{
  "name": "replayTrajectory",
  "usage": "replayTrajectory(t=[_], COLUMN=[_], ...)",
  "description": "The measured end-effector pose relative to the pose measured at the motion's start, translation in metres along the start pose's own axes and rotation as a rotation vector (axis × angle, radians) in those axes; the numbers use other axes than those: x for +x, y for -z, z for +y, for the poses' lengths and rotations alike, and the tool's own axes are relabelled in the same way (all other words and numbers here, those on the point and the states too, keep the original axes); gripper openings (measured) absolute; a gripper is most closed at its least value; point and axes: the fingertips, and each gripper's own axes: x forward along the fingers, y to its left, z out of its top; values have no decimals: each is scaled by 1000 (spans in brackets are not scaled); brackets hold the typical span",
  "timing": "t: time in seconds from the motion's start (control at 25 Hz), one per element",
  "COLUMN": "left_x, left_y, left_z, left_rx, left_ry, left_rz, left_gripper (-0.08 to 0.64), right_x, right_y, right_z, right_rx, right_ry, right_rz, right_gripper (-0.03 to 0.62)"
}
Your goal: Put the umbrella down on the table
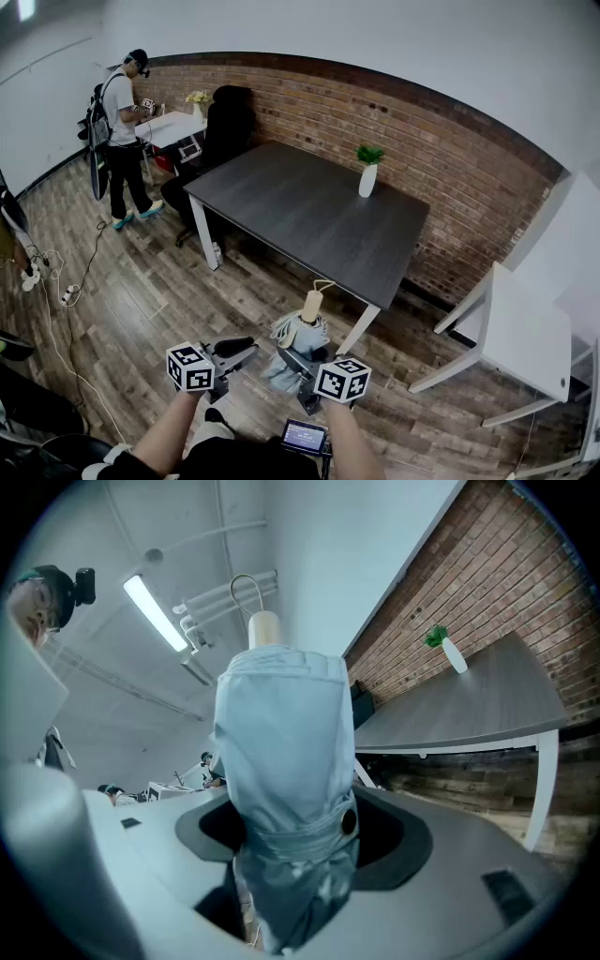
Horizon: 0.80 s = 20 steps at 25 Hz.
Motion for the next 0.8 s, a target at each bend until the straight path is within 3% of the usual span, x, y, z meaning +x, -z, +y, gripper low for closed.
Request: replayTrajectory(t=[0.28,0.4,0.52,0.8], left_x=[6,11,15,27], left_y=[-1,-4,-4,0], left_z=[-4,-3,-1,-7], left_rx=[27,39,36,35], left_ry=[-12,-33,-43,-13], left_rz=[21,25,32,59], left_gripper=[74,9,3,3], right_x=[-5,-6,-6,-2], right_y=[2,1,1,-1], right_z=[-4,-10,-14,-18], right_rx=[-23,-19,-18,-34], right_ry=[33,49,65,87], right_rz=[27,35,44,71], right_gripper=[319,319,319,319])
